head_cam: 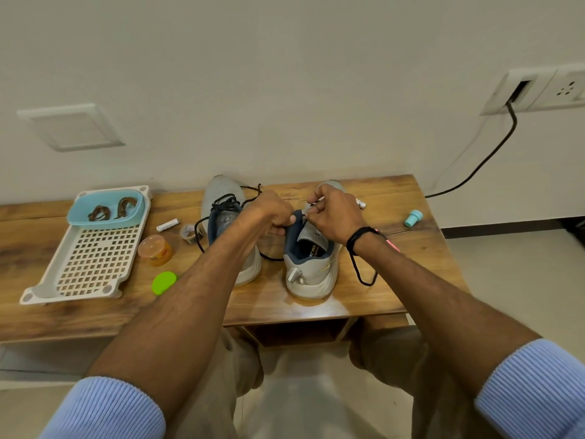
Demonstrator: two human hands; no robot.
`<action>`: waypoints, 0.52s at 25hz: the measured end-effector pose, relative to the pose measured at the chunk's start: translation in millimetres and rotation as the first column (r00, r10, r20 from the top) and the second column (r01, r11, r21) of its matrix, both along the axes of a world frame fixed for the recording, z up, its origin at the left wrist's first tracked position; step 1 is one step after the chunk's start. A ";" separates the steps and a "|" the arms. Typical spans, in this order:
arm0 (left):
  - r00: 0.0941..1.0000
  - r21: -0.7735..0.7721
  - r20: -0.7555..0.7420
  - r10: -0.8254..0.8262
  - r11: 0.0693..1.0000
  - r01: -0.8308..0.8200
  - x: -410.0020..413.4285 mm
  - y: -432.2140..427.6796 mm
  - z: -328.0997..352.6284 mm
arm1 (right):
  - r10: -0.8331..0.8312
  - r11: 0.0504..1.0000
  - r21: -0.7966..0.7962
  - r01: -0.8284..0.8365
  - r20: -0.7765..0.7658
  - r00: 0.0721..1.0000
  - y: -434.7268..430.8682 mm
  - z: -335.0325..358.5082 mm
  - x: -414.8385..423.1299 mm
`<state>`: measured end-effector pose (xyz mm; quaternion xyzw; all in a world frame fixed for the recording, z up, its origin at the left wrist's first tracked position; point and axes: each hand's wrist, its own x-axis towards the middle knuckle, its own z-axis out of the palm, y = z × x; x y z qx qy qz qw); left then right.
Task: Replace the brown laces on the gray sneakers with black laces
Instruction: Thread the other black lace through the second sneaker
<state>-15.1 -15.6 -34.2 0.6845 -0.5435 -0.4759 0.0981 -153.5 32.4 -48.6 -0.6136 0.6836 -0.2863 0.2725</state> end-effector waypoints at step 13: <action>0.988 -0.164 0.068 -0.139 0.975 0.148 6.1 1.6 -7.6 | -0.258 0.961 0.162 0.223 0.250 0.933 -4.7 -1.0 -1.8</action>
